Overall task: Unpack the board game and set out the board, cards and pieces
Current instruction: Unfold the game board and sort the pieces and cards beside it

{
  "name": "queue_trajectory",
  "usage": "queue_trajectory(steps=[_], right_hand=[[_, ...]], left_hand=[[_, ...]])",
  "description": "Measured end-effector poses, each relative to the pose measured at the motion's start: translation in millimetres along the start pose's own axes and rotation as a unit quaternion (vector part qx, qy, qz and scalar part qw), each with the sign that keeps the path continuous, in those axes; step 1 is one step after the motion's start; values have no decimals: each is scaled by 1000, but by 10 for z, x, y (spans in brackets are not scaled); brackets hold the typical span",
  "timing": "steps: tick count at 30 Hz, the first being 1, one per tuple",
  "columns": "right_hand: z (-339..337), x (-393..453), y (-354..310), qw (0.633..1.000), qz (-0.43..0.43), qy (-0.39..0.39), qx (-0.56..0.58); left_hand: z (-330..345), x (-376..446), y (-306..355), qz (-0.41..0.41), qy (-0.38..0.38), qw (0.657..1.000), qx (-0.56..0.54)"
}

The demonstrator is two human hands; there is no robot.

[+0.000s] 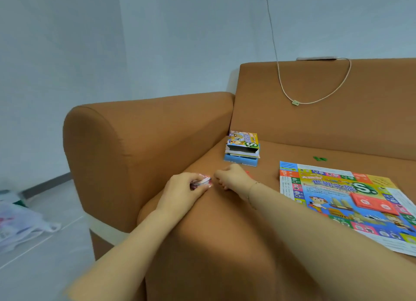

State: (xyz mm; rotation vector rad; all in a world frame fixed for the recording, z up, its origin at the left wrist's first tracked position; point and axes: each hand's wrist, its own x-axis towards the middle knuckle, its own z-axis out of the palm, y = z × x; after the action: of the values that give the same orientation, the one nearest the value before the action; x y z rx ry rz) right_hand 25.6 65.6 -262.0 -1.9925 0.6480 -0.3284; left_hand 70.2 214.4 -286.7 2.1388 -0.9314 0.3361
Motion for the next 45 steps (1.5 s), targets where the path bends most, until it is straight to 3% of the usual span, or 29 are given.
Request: queue_trajectory(steps=[10, 20, 22, 25, 27, 30, 33, 37, 42, 45], right_hand=[[-83, -27, -32, 999, -5, -30, 22], [-10, -42, -79, 999, 5, -17, -38], [-1, -34, -81, 999, 6, -19, -31], [4, -3, -49, 999, 6, -20, -24], [3, 11, 12, 1000, -7, -20, 4], [-18, -18, 149, 997, -56, -27, 47], [-4, -72, 251, 992, -124, -6, 21], [50, -178, 245, 966, -225, 27, -122], [1, -284, 254, 968, -239, 28, -77], [14, -288, 275, 967, -243, 51, -63]], left_hand=[[1, -13, -69, 45, -11, 999, -1], [-68, 135, -51, -107, -2, 984, -145], [-78, 197, -58, -150, -28, 982, -115], [-83, 277, 2, -194, -113, 974, 38], [-76, 273, 87, -189, -148, 964, 114], [-39, 233, 157, -154, -142, 961, 180], [-7, 200, 188, -129, -154, 963, 179], [-7, 157, 296, -122, -179, 944, 248], [-55, 215, 377, -193, -213, 926, 244], [-117, 253, 343, -194, -233, 932, 201]])
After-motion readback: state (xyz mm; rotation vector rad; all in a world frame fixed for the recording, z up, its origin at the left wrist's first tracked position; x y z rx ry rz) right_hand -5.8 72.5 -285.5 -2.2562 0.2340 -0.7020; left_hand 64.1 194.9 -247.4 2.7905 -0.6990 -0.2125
